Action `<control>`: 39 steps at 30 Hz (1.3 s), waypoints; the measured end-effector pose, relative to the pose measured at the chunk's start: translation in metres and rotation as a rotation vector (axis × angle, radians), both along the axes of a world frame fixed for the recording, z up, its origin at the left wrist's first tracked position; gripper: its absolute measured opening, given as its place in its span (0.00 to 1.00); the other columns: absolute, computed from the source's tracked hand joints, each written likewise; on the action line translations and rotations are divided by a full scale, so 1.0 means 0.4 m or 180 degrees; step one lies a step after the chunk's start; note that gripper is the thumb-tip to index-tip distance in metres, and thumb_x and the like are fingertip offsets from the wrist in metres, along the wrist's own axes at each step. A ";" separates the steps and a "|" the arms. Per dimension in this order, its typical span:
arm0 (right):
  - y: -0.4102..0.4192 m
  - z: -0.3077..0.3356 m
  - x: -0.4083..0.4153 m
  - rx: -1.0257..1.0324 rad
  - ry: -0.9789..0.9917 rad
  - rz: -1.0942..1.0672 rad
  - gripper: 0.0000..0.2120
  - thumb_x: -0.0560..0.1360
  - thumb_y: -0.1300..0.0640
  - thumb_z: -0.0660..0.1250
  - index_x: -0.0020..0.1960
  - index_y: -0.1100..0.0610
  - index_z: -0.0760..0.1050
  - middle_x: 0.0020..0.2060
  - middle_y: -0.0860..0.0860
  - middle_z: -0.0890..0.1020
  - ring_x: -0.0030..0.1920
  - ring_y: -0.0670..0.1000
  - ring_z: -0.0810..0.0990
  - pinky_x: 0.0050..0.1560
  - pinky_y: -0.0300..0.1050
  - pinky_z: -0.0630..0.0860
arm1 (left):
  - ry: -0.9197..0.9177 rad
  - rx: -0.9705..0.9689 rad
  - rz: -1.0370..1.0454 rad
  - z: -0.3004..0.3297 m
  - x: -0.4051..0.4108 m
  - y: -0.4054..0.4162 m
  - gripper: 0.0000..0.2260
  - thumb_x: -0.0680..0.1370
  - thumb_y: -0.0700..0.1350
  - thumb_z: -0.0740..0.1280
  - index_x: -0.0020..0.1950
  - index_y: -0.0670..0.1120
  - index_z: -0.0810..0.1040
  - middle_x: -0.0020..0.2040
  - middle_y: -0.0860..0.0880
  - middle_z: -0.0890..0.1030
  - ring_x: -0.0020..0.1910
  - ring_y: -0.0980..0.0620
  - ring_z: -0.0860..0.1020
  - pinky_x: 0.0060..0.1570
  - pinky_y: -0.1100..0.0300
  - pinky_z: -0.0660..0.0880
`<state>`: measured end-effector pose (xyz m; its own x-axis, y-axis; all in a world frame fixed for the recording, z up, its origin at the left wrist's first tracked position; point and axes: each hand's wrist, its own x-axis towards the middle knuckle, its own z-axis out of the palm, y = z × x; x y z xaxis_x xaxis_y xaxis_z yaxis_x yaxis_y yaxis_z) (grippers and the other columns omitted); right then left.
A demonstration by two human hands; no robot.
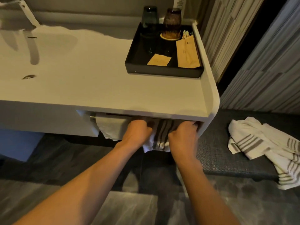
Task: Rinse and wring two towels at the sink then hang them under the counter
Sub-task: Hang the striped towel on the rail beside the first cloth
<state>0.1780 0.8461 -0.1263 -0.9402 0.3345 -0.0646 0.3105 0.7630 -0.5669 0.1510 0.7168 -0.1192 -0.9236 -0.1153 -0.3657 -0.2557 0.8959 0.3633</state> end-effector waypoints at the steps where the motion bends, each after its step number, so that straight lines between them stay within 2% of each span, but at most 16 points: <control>1: -0.002 -0.005 -0.004 0.0171 -0.0135 0.0123 0.20 0.77 0.62 0.66 0.66 0.68 0.68 0.57 0.64 0.76 0.56 0.64 0.78 0.55 0.59 0.79 | 0.0111 -0.0123 -0.0094 -0.002 0.008 -0.005 0.12 0.80 0.42 0.62 0.49 0.35 0.82 0.40 0.38 0.81 0.52 0.37 0.81 0.42 0.53 0.71; 4: 0.001 -0.031 0.013 0.0488 -0.0105 0.0253 0.13 0.75 0.65 0.66 0.58 0.69 0.73 0.54 0.63 0.73 0.56 0.67 0.76 0.53 0.58 0.76 | 0.0722 -0.1011 -0.0637 -0.009 0.046 -0.032 0.13 0.80 0.49 0.63 0.53 0.43 0.82 0.49 0.40 0.83 0.52 0.38 0.81 0.41 0.53 0.69; 6: -0.002 -0.056 0.049 0.0849 0.0224 0.0287 0.08 0.73 0.68 0.67 0.51 0.64 0.71 0.52 0.61 0.72 0.54 0.67 0.75 0.52 0.58 0.76 | 0.1092 -0.1273 -0.0792 -0.011 0.065 -0.048 0.10 0.79 0.49 0.63 0.50 0.46 0.82 0.47 0.42 0.84 0.48 0.40 0.82 0.37 0.54 0.66; 9: -0.014 -0.095 0.085 0.1352 0.0399 0.0713 0.05 0.70 0.66 0.68 0.45 0.61 0.74 0.46 0.61 0.78 0.52 0.65 0.78 0.60 0.63 0.74 | 0.1310 -0.1286 -0.1128 -0.033 0.077 -0.048 0.06 0.75 0.44 0.65 0.43 0.47 0.82 0.41 0.44 0.83 0.42 0.41 0.81 0.36 0.53 0.61; 10: -0.016 -0.102 0.084 0.1369 0.0417 0.0830 0.01 0.72 0.64 0.68 0.43 0.60 0.76 0.41 0.60 0.80 0.46 0.63 0.80 0.58 0.63 0.74 | 0.1319 -0.1195 -0.1233 -0.046 0.081 -0.045 0.06 0.76 0.43 0.64 0.43 0.47 0.80 0.41 0.44 0.82 0.42 0.40 0.81 0.36 0.52 0.60; 13: -0.010 -0.088 0.053 0.1334 0.0176 0.0906 0.10 0.76 0.58 0.66 0.36 0.58 0.77 0.32 0.58 0.81 0.35 0.62 0.81 0.48 0.58 0.77 | 0.1277 -0.0922 -0.1388 -0.074 0.082 -0.039 0.07 0.79 0.44 0.60 0.43 0.47 0.75 0.43 0.44 0.81 0.44 0.41 0.80 0.36 0.51 0.61; 18: 0.010 -0.034 -0.022 0.1761 -0.0772 0.1596 0.13 0.81 0.54 0.59 0.50 0.56 0.81 0.50 0.56 0.84 0.52 0.59 0.82 0.47 0.49 0.74 | 0.0570 -0.0902 -0.1339 -0.063 0.013 -0.023 0.15 0.82 0.50 0.57 0.57 0.46 0.80 0.50 0.45 0.83 0.50 0.41 0.81 0.40 0.54 0.71; 20: 0.010 -0.008 -0.052 0.1848 -0.1333 0.1739 0.10 0.80 0.56 0.62 0.59 0.56 0.78 0.61 0.56 0.79 0.61 0.60 0.77 0.53 0.51 0.72 | -0.0164 -0.0607 -0.1253 -0.050 -0.020 -0.022 0.19 0.83 0.52 0.52 0.55 0.44 0.79 0.48 0.44 0.82 0.50 0.41 0.80 0.47 0.52 0.73; 22: 0.017 0.003 -0.070 0.1775 -0.1589 0.1839 0.14 0.82 0.57 0.61 0.66 0.57 0.74 0.66 0.56 0.75 0.67 0.60 0.73 0.62 0.51 0.70 | -0.0295 -0.0369 -0.1121 -0.037 -0.029 -0.025 0.21 0.82 0.53 0.51 0.54 0.43 0.79 0.47 0.43 0.82 0.47 0.41 0.79 0.46 0.52 0.73; 23: 0.016 0.010 -0.069 0.1695 -0.1601 0.1875 0.13 0.82 0.57 0.60 0.65 0.58 0.75 0.65 0.57 0.76 0.67 0.60 0.74 0.62 0.51 0.71 | -0.0104 -0.0333 -0.1113 -0.028 -0.020 -0.027 0.19 0.82 0.52 0.52 0.53 0.44 0.79 0.45 0.44 0.81 0.45 0.42 0.78 0.43 0.54 0.72; 25: 0.014 0.004 -0.048 0.1665 -0.1216 0.1770 0.08 0.80 0.57 0.61 0.49 0.56 0.78 0.53 0.56 0.81 0.58 0.60 0.80 0.52 0.51 0.75 | 0.0488 -0.0468 -0.1152 -0.023 0.021 -0.037 0.12 0.80 0.47 0.58 0.42 0.45 0.77 0.39 0.46 0.80 0.41 0.43 0.78 0.35 0.56 0.66; 27: 0.022 -0.017 -0.013 0.1526 -0.0470 0.1471 0.14 0.80 0.54 0.59 0.36 0.53 0.72 0.41 0.54 0.82 0.46 0.58 0.83 0.43 0.50 0.76 | 0.0869 -0.0666 -0.1122 -0.026 0.064 -0.055 0.14 0.77 0.45 0.62 0.32 0.48 0.65 0.37 0.47 0.78 0.40 0.41 0.78 0.33 0.55 0.60; 28: 0.028 -0.028 0.004 0.1514 -0.0257 0.1420 0.14 0.80 0.53 0.58 0.36 0.53 0.73 0.39 0.52 0.83 0.42 0.57 0.83 0.43 0.50 0.76 | 0.0973 -0.0778 -0.1143 -0.034 0.078 -0.067 0.15 0.77 0.45 0.62 0.32 0.48 0.62 0.38 0.46 0.79 0.42 0.41 0.78 0.35 0.55 0.60; 32: 0.028 -0.075 0.052 0.1907 -0.0123 0.1673 0.14 0.80 0.53 0.56 0.41 0.52 0.76 0.39 0.51 0.82 0.41 0.56 0.81 0.44 0.51 0.72 | 0.1073 -0.1092 -0.1319 -0.055 0.099 -0.097 0.03 0.76 0.43 0.62 0.43 0.48 0.71 0.45 0.44 0.81 0.46 0.42 0.79 0.39 0.53 0.60; 36: 0.031 -0.091 0.044 0.1927 -0.0173 0.1551 0.14 0.80 0.52 0.56 0.42 0.52 0.78 0.40 0.51 0.82 0.42 0.56 0.81 0.45 0.51 0.71 | 0.1142 -0.1121 -0.1301 -0.070 0.097 -0.112 0.08 0.77 0.43 0.62 0.40 0.47 0.64 0.41 0.44 0.78 0.45 0.40 0.80 0.38 0.53 0.62; 39: 0.043 -0.095 0.041 0.2016 -0.0264 0.1658 0.13 0.80 0.53 0.56 0.43 0.52 0.78 0.42 0.51 0.82 0.44 0.57 0.81 0.43 0.50 0.68 | 0.1120 -0.1171 -0.1348 -0.070 0.094 -0.133 0.08 0.76 0.45 0.63 0.40 0.48 0.64 0.45 0.44 0.81 0.46 0.41 0.80 0.39 0.54 0.63</control>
